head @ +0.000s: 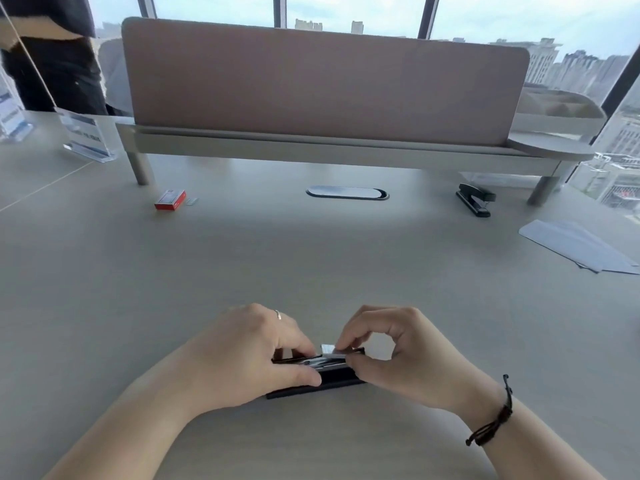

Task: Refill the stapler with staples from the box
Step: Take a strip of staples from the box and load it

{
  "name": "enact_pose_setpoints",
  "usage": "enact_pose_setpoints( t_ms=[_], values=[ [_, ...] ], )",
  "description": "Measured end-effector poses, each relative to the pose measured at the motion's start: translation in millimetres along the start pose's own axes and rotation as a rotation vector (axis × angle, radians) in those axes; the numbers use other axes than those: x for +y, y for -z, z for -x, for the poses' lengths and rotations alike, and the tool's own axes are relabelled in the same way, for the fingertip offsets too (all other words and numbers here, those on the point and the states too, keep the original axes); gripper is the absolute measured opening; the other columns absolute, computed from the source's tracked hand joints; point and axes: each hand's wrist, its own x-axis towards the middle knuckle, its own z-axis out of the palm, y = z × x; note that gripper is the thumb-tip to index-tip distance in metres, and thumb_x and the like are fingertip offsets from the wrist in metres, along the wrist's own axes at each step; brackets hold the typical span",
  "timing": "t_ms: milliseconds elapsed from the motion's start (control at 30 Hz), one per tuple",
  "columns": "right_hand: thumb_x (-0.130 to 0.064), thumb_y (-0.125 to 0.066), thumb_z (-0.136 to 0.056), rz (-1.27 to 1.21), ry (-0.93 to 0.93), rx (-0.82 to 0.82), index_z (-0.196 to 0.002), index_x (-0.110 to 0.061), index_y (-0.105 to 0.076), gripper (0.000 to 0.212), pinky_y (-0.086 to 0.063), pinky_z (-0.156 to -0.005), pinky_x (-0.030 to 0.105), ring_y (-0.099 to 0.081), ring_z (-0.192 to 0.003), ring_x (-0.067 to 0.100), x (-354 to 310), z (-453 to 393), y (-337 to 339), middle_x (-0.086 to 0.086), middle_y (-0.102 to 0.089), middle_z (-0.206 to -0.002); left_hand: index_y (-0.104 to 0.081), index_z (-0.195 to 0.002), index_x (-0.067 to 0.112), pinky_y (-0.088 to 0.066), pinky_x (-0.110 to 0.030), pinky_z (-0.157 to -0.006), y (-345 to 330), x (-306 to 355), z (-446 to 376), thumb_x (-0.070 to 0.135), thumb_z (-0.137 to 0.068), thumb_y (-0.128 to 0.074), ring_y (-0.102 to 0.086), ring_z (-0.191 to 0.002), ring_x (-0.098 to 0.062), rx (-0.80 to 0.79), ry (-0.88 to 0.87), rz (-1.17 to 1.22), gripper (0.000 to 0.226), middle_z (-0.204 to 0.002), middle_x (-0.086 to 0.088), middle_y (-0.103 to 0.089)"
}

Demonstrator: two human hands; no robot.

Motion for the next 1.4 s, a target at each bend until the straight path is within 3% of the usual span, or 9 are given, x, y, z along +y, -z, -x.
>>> enact_pose_setpoints(
  t_ms=[200, 367, 500, 633, 767, 900, 1000, 1200, 1400],
  values=[
    [-0.008, -0.073, -0.078, 0.027, 0.006, -0.014, -0.083, -0.030, -0.078, 0.022, -0.056, -0.067, 0.046, -0.068, -0.092, 0.013, -3.3, 1.0, -1.8, -0.008, -0.072, -0.088, -0.069, -0.106, 0.046, -0.052, -0.027, -0.080, 0.4, 1.3, 2.4, 0.061, -0.081, -0.066, -0.061, -0.087, 0.006, 0.025, -0.013, -0.018, 0.029, -0.097, 0.026, -0.070],
    [-0.009, -0.073, -0.077, 0.057, 0.042, -0.012, -0.082, -0.031, -0.078, 0.023, -0.055, -0.056, 0.033, -0.069, -0.081, 0.014, -4.4, 1.6, -1.8, -0.008, -0.071, -0.089, -0.066, -0.110, 0.047, -0.053, -0.027, -0.083, -1.3, 2.0, 2.9, 0.066, -0.079, -0.060, -0.062, -0.092, 0.007, 0.077, -0.008, -0.055, 0.037, -0.101, 0.029, -0.069],
    [-0.008, -0.075, -0.078, 0.073, 0.070, -0.019, -0.081, -0.027, -0.078, 0.020, -0.056, -0.065, 0.036, -0.070, -0.084, 0.011, -4.1, 1.5, -2.7, -0.008, -0.072, -0.088, -0.067, -0.110, 0.043, -0.051, -0.019, -0.079, -3.2, 3.4, 3.6, 0.073, -0.072, -0.052, -0.062, -0.091, 0.007, 0.125, -0.013, -0.100, 0.051, -0.096, 0.029, -0.070],
    [-0.007, -0.075, -0.076, 0.088, 0.083, -0.032, -0.080, -0.022, -0.078, 0.015, -0.049, -0.062, 0.017, -0.068, -0.077, 0.008, -3.5, 1.3, -3.2, -0.010, -0.072, -0.087, -0.067, -0.106, 0.043, -0.050, -0.018, -0.075, -3.1, 6.1, 3.7, 0.069, -0.074, -0.055, -0.062, -0.088, 0.006, 0.128, -0.003, -0.111, 0.043, -0.092, 0.030, -0.068],
    [-0.015, -0.077, -0.076, 0.132, 0.081, -0.061, -0.081, -0.026, -0.077, 0.012, -0.045, -0.065, 0.011, -0.067, -0.079, 0.005, -1.5, 0.4, -3.4, -0.013, -0.070, -0.088, -0.066, -0.107, 0.043, -0.051, -0.019, -0.075, -2.9, 7.0, 3.5, 0.067, -0.075, -0.058, -0.062, -0.085, 0.005, 0.127, 0.008, -0.109, 0.041, -0.090, 0.028, -0.069],
    [-0.018, -0.076, -0.077, 0.152, 0.102, -0.105, -0.094, -0.033, -0.075, 0.023, -0.052, -0.076, 0.024, -0.066, -0.087, 0.009, -1.9, 0.3, -4.9, -0.013, -0.066, -0.091, -0.066, -0.108, 0.044, -0.051, -0.021, -0.077, -2.3, 7.1, 3.2, 0.069, -0.072, -0.057, -0.061, -0.085, 0.007, 0.110, 0.010, -0.105, 0.044, -0.090, 0.026, -0.070],
    [-0.020, -0.075, -0.080, 0.183, 0.144, -0.144, -0.102, -0.037, -0.076, 0.028, -0.050, -0.077, 0.021, -0.064, -0.086, 0.005, -2.7, 0.2, -10.6, -0.013, -0.066, -0.095, -0.065, -0.108, 0.044, -0.051, -0.022, -0.078, -2.1, 7.2, 3.3, 0.067, -0.071, -0.061, -0.061, -0.086, 0.007, 0.099, 0.013, -0.118, 0.043, -0.091, 0.026, -0.070],
    [-0.021, -0.077, -0.076, 0.172, 0.147, -0.055, -0.079, -0.026, -0.072, 0.008, -0.053, -0.068, 0.038, -0.065, -0.076, 0.014, 2.3, -1.3, -10.5, -0.009, -0.066, -0.084, -0.060, -0.112, 0.048, -0.041, -0.007, -0.074, -1.2, 5.0, 5.8, 0.059, -0.073, -0.066, -0.058, -0.088, 0.009, 0.083, 0.027, -0.120, 0.041, -0.089, 0.028, -0.066],
    [-0.023, -0.078, -0.076, 0.173, 0.139, -0.060, -0.079, -0.027, -0.070, 0.009, -0.053, -0.069, 0.038, -0.064, -0.077, 0.013, 3.1, -1.2, -10.7, -0.009, -0.066, -0.083, -0.057, -0.115, 0.049, -0.034, -0.003, -0.067, -1.8, 7.4, 6.8, 0.053, -0.075, -0.069, -0.053, -0.087, 0.014, 0.075, 0.018, -0.112, 0.042, -0.091, 0.026, -0.065]
  ],
)
